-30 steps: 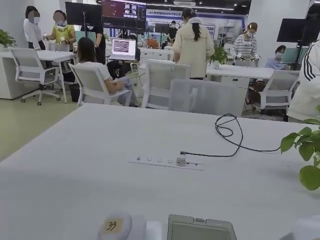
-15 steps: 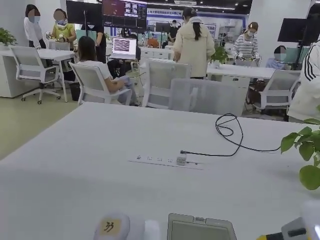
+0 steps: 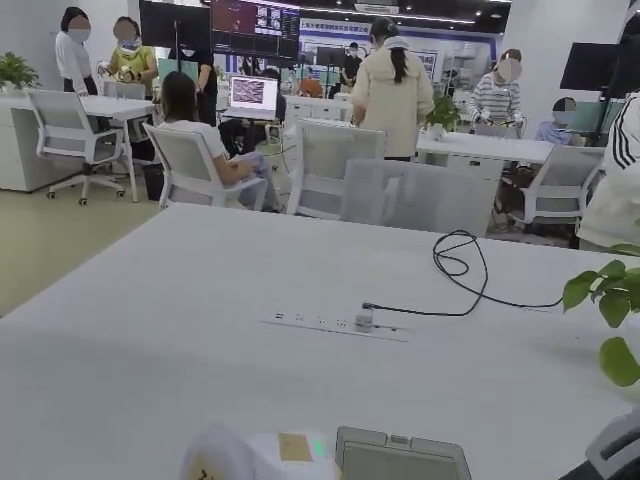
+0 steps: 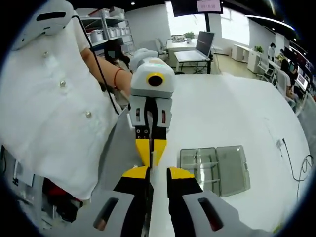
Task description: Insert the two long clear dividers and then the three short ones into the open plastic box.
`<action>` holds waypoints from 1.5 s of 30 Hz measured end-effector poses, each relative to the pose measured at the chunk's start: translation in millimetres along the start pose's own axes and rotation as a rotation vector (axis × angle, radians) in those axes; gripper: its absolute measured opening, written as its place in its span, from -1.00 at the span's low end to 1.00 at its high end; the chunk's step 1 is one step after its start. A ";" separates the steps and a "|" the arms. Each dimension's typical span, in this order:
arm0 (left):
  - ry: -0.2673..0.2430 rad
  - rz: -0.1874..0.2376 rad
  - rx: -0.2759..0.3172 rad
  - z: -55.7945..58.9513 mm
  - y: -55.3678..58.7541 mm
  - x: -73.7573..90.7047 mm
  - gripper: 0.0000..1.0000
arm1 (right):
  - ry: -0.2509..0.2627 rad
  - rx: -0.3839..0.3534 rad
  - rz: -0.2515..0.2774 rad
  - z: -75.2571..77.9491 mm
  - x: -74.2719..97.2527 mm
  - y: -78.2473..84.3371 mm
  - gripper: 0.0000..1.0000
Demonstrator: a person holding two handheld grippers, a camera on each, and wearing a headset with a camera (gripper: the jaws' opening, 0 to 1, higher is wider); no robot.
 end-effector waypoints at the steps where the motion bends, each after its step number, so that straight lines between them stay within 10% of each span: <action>1: 0.002 -0.002 0.003 1.0 0.3 -0.5 -1.00 | -0.026 -0.003 0.005 -1.7 -2.7 -1.1 -0.72; 16: 0.020 0.021 -0.016 5.5 -0.5 -1.3 -1.00 | -0.135 0.016 -0.001 -9.6 -15.7 0.2 -0.94; 45: -0.053 0.005 -0.056 -0.1 7.4 9.8 -0.88 | -0.097 0.033 -0.015 -6.2 -14.2 1.1 -0.94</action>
Point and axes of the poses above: the centre of the closed fingertips' face, and the gripper's own axes: x roughly backward along the fingers, z roughly to its right, y roughly out of its underside, the point moved 8 cm from there along x, roughly backward along the fingers, and after that the axes turned 14 degrees about x, right-handed, at the moved point
